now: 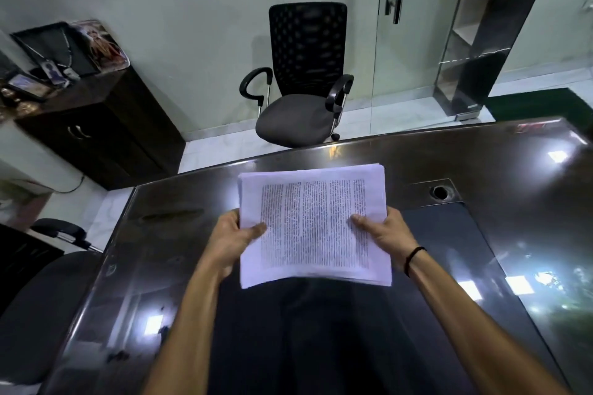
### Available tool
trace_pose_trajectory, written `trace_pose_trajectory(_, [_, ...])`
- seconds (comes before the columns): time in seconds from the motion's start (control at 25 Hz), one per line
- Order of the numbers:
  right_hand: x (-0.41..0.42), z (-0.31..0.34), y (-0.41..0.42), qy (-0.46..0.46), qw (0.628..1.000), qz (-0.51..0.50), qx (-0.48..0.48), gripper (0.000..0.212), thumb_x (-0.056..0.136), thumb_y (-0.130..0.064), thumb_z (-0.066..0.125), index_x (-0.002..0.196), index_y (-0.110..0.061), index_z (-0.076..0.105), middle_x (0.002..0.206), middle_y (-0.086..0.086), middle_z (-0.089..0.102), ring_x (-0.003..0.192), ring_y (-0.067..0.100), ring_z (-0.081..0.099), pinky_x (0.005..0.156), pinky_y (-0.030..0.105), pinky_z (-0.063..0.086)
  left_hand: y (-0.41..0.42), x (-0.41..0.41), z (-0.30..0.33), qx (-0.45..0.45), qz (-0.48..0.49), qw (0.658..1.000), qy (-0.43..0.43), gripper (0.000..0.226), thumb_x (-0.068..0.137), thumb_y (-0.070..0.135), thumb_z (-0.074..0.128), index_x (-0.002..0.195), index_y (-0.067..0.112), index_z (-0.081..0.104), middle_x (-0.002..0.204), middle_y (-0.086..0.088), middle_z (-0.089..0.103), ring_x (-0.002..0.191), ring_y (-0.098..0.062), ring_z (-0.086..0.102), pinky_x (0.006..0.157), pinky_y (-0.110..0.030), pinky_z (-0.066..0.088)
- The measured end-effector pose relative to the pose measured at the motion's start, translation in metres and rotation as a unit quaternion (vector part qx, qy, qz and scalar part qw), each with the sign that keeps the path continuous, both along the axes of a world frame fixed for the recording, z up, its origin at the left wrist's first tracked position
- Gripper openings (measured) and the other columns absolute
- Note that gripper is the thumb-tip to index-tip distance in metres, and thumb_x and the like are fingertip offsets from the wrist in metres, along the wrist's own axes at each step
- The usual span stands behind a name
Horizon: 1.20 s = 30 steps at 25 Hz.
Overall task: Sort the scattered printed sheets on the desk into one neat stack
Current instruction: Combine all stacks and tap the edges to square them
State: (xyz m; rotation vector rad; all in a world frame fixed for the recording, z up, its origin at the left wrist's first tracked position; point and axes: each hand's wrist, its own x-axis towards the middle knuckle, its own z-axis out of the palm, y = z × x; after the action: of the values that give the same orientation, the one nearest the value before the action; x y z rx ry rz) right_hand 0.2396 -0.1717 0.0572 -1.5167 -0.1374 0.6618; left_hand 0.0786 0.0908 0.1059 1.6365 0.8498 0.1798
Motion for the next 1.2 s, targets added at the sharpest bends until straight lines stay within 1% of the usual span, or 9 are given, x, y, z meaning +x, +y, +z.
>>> trace_pose_trajectory(0.2, [-0.014,-0.006,0.013,-0.17,0.975,-0.05,-0.137,0.022,0.083,-0.026,0.078,0.094,-0.01,0.067,0.086,0.002,0.072,0.082,0.025,0.069,0.07,0.047,0.059,-0.046,0.002,-0.023,0.179,0.097,0.978,0.033,0.022,0.084,0.005,0.077,0.106,0.004,0.073,0.091,0.0,0.073,0.084,-0.022,0.072,0.079,-0.038,0.059])
trace_pose_trajectory(0.32, [-0.013,0.001,0.011,-0.218,0.966,-0.084,-0.113,0.019,0.083,-0.025,0.079,0.088,-0.01,0.068,0.083,0.005,0.072,0.075,0.019,0.067,0.066,0.049,0.057,-0.055,0.004,-0.031,0.172,0.151,0.971,-0.063,0.016,0.086,0.002,0.075,0.102,0.003,0.074,0.087,-0.001,0.073,0.081,-0.018,0.07,0.076,-0.03,0.054])
trace_pose_trajectory(0.44, [-0.007,0.005,0.002,-0.243,0.965,-0.091,-0.04,0.018,0.083,-0.017,0.079,0.098,-0.016,0.07,0.092,-0.003,0.073,0.078,0.002,0.065,0.071,0.027,0.057,-0.056,0.003,-0.041,0.142,0.172,0.967,-0.125,0.014,0.087,0.001,0.074,0.092,0.014,0.072,0.079,0.007,0.073,0.071,-0.001,0.067,0.069,-0.021,0.054])
trace_pose_trajectory(0.56, [-0.009,-0.014,-0.005,-0.204,0.975,-0.071,-0.059,0.031,0.08,-0.01,0.081,0.107,-0.018,0.068,0.099,-0.004,0.072,0.084,-0.001,0.066,0.074,0.016,0.053,-0.059,-0.003,-0.068,0.095,0.158,0.981,-0.067,0.019,0.087,0.004,0.075,0.099,0.017,0.07,0.086,0.004,0.074,0.077,0.0,0.071,0.067,-0.023,0.053])
trace_pose_trajectory(0.72, [-0.005,-0.05,-0.006,-0.121,0.984,-0.071,-0.11,0.038,0.074,-0.01,0.086,0.106,-0.019,0.069,0.1,-0.001,0.074,0.089,0.015,0.068,0.084,0.046,0.058,-0.058,-0.006,-0.097,0.049,0.137,0.989,-0.014,0.036,0.084,0.0,0.072,0.1,0.032,0.067,0.094,0.007,0.075,0.091,-0.019,0.074,0.073,-0.029,0.054])
trace_pose_trajectory(0.8, [0.0,-0.05,-0.005,-0.112,0.986,-0.066,-0.101,0.042,0.07,-0.013,0.089,0.107,-0.019,0.07,0.1,-0.002,0.075,0.092,0.016,0.07,0.086,0.048,0.058,-0.055,-0.004,-0.096,0.041,0.142,0.989,-0.026,0.038,0.081,0.002,0.077,0.101,0.033,0.067,0.095,0.007,0.076,0.093,-0.019,0.074,0.076,-0.029,0.057])
trace_pose_trajectory(0.96, [-0.005,-0.034,-0.002,-0.102,0.989,-0.103,-0.017,0.05,0.063,-0.05,0.088,0.098,-0.019,0.069,0.096,-0.009,0.074,0.09,0.012,0.069,0.082,0.033,0.054,-0.06,-0.002,-0.082,0.016,0.156,0.979,-0.129,0.044,0.073,0.044,0.083,0.11,0.024,0.071,0.105,0.004,0.075,0.097,-0.01,0.07,0.084,-0.022,0.054])
trace_pose_trajectory(1.04, [-0.006,-0.025,0.007,-0.068,0.985,-0.16,0.014,0.05,0.068,-0.064,0.075,0.084,-0.017,0.068,0.08,-0.013,0.067,0.077,0.007,0.06,0.077,0.029,0.048,-0.064,0.006,-0.075,-0.004,0.2,0.968,-0.15,0.046,0.077,0.059,0.073,0.104,0.021,0.073,0.103,0.005,0.075,0.097,-0.009,0.068,0.084,-0.019,0.05])
trace_pose_trajectory(1.2, [-0.003,-0.021,0.019,-0.057,0.976,-0.205,-0.04,0.04,0.07,-0.055,0.079,0.081,-0.018,0.072,0.08,0.001,0.073,0.075,0.009,0.063,0.08,0.038,0.054,-0.068,0.019,-0.067,0.014,0.273,0.958,-0.085,0.028,0.079,0.05,0.078,0.081,0.023,0.075,0.081,0.005,0.075,0.077,-0.011,0.066,0.067,-0.022,0.048])
